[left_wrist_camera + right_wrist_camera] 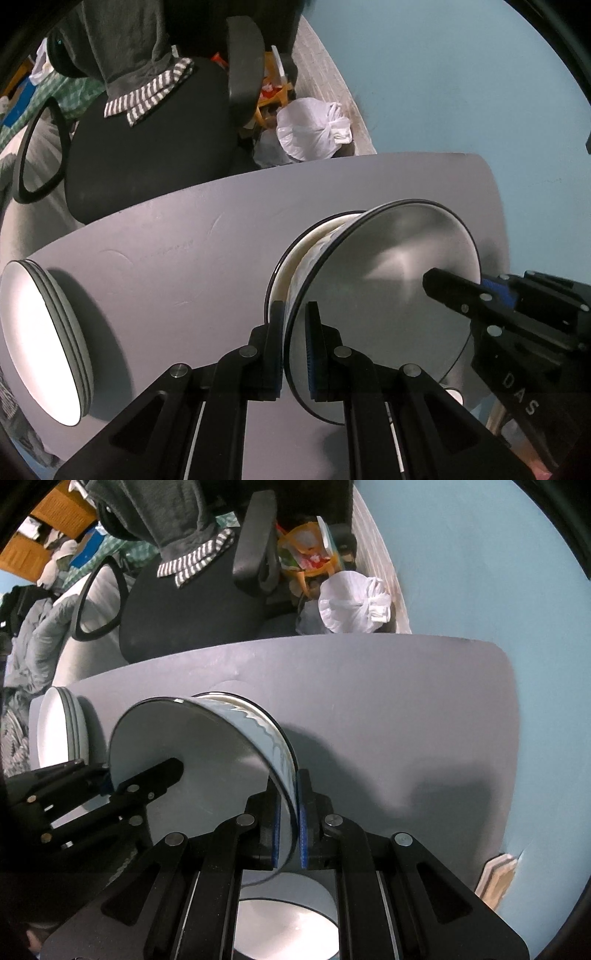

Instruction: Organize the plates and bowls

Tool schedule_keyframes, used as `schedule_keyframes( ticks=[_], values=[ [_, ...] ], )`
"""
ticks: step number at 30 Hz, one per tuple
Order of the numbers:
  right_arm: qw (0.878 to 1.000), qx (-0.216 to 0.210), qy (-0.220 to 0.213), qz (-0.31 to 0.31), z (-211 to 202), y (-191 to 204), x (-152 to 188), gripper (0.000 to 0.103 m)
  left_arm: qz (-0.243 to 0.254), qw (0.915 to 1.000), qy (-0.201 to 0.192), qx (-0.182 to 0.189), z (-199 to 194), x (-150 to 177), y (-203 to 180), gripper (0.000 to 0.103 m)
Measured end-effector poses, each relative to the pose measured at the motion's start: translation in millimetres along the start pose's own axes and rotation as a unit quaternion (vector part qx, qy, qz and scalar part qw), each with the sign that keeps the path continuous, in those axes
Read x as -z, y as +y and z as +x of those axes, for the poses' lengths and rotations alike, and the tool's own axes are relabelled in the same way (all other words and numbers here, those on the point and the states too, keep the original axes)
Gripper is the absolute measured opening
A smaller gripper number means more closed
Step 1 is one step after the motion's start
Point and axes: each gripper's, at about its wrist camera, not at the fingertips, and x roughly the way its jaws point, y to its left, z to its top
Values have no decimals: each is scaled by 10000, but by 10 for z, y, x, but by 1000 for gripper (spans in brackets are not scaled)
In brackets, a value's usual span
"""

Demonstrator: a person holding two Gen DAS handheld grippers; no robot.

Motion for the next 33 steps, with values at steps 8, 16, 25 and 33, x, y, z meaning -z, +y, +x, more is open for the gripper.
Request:
schedule_keyframes(
  ticks=[8,16,25,33],
  values=[
    [10000,-16,42,5,37,-18,-13,13,32,10000,-10,-63,-6,2,-35,16],
    [9999,-46,107,72,98,-57,-4,13,370,9984,-44,-425,-77,-10,-174,22],
    [9996,-137,92,222,83,-93,24,13,600,9967,56,-537,-75,-8,-200,23],
    [9993,-215,74,305,77,-118,46,13,747,9942,145,-759,-95,-14,-251,50]
  ],
)
